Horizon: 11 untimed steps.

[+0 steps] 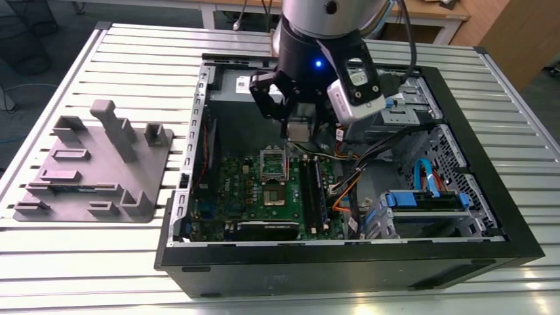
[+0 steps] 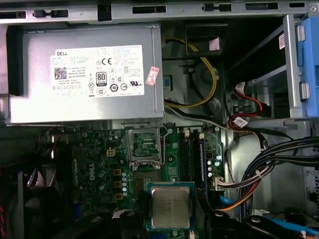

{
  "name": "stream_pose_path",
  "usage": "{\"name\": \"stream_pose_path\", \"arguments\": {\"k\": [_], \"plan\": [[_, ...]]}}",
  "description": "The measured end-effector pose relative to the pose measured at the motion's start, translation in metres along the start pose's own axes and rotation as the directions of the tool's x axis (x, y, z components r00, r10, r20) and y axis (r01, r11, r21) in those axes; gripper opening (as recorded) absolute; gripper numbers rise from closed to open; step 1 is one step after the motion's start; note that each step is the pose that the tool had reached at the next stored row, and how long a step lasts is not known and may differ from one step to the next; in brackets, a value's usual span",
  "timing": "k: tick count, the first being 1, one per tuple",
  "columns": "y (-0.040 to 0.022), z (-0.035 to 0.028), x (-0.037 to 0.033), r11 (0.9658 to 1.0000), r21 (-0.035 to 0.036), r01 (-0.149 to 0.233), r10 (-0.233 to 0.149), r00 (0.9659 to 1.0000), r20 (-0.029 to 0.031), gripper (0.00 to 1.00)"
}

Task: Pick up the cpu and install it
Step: 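Pick up the cpu and move it towards the insertion slot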

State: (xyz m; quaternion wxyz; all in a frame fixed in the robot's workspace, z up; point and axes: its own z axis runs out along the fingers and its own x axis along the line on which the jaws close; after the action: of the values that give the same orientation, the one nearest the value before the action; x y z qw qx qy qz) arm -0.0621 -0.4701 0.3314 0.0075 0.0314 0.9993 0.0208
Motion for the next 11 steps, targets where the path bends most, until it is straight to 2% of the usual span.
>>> {"name": "stream_pose_path", "arguments": {"k": [11], "plan": [[-0.0029, 0.0061, 0.0091, 1.0, -0.0002, 0.0, 0.0, 1.0, -0.0001, 0.47]]}}
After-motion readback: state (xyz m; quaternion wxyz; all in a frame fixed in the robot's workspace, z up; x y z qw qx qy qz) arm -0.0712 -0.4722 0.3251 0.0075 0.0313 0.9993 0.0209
